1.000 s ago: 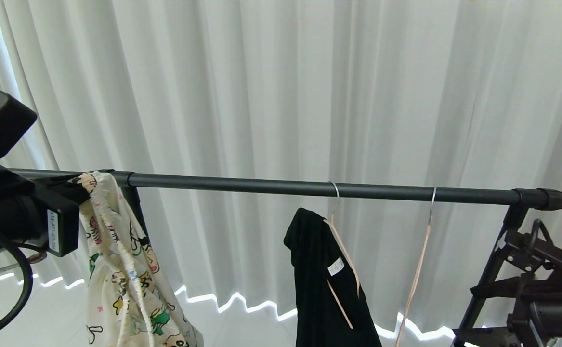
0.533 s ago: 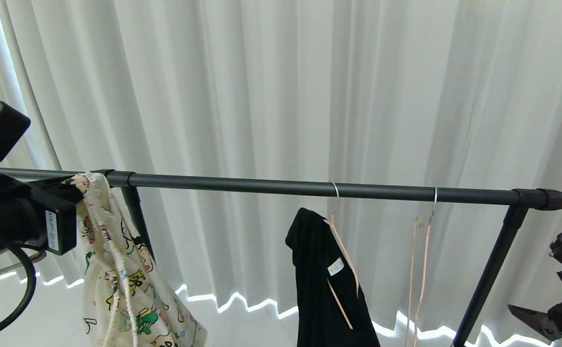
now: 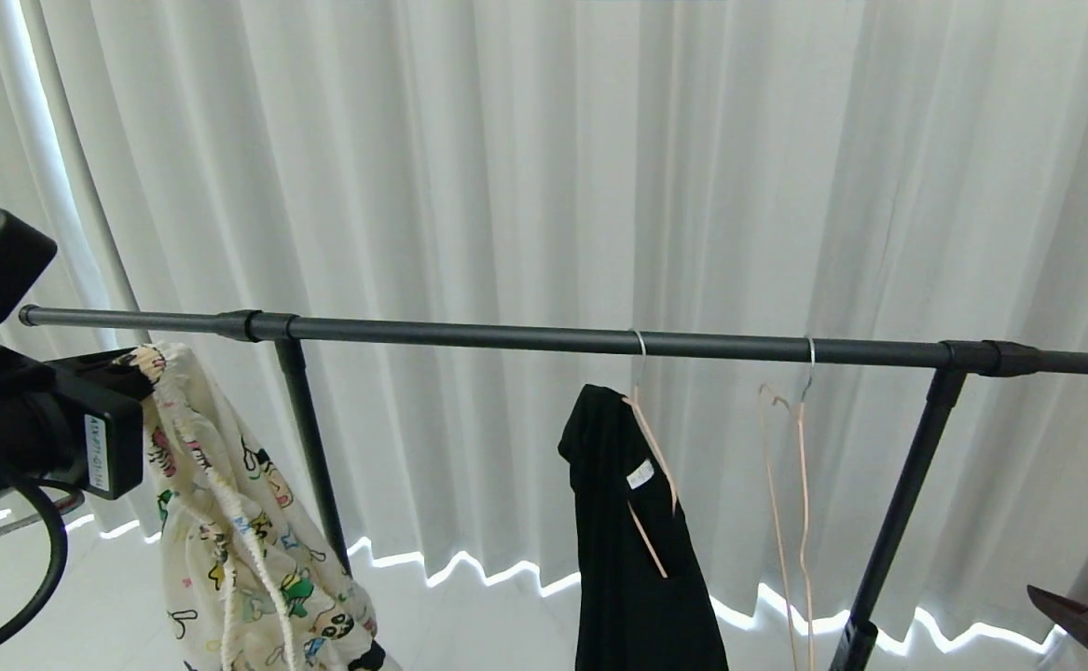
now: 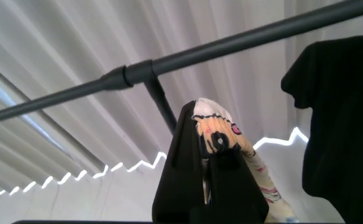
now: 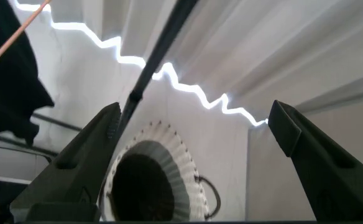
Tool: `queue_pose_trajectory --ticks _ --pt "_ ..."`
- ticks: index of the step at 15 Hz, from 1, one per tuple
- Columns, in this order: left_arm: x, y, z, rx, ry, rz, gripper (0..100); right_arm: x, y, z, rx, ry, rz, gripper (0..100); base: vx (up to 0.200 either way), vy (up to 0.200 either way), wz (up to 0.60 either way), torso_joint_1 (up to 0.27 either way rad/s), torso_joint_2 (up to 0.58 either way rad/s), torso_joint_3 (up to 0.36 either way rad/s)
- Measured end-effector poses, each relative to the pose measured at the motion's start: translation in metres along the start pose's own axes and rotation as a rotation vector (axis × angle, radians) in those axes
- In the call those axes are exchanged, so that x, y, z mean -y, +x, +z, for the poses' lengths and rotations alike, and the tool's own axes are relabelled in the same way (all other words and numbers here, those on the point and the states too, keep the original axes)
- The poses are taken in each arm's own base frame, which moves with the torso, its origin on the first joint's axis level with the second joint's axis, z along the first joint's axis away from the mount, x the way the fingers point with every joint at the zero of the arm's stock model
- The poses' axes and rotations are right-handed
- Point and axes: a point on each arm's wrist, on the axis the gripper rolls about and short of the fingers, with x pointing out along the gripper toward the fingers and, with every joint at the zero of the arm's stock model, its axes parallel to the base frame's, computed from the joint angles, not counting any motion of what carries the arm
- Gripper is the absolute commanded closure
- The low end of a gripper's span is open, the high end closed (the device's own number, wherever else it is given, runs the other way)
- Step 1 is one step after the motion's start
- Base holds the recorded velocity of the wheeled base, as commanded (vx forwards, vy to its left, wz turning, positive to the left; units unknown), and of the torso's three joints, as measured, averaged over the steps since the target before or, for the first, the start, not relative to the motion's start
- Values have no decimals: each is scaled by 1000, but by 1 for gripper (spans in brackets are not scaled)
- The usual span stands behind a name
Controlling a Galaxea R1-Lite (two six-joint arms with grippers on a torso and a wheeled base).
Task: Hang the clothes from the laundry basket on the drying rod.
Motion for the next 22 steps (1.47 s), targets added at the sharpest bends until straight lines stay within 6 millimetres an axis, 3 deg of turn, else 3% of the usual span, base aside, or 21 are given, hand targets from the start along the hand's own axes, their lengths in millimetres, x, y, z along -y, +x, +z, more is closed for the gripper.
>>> queue_pose_trajectory --ticks 4,10,15,18,22 --pt "2 0 -5 -13 7 -2 100 0 0 0 -2 9 2 0 0 0 0 0 0 0" --pt "1 0 -7 -30 10 28 100 0 3 2 -14 34 6 0 0 200 0 8 5 2" --pt "2 0 -6 -23 9 19 100 0 13 9 5 102 6 0 0 0 0 0 0 0" --pt "2 0 -5 -11 8 16 100 -1 30 17 18 107 10 0 0 0 0 0 0 0" --pt "0 -1 1 48 1 14 100 -8 72 29 24 102 92 0 0 0 0 0 0 0"
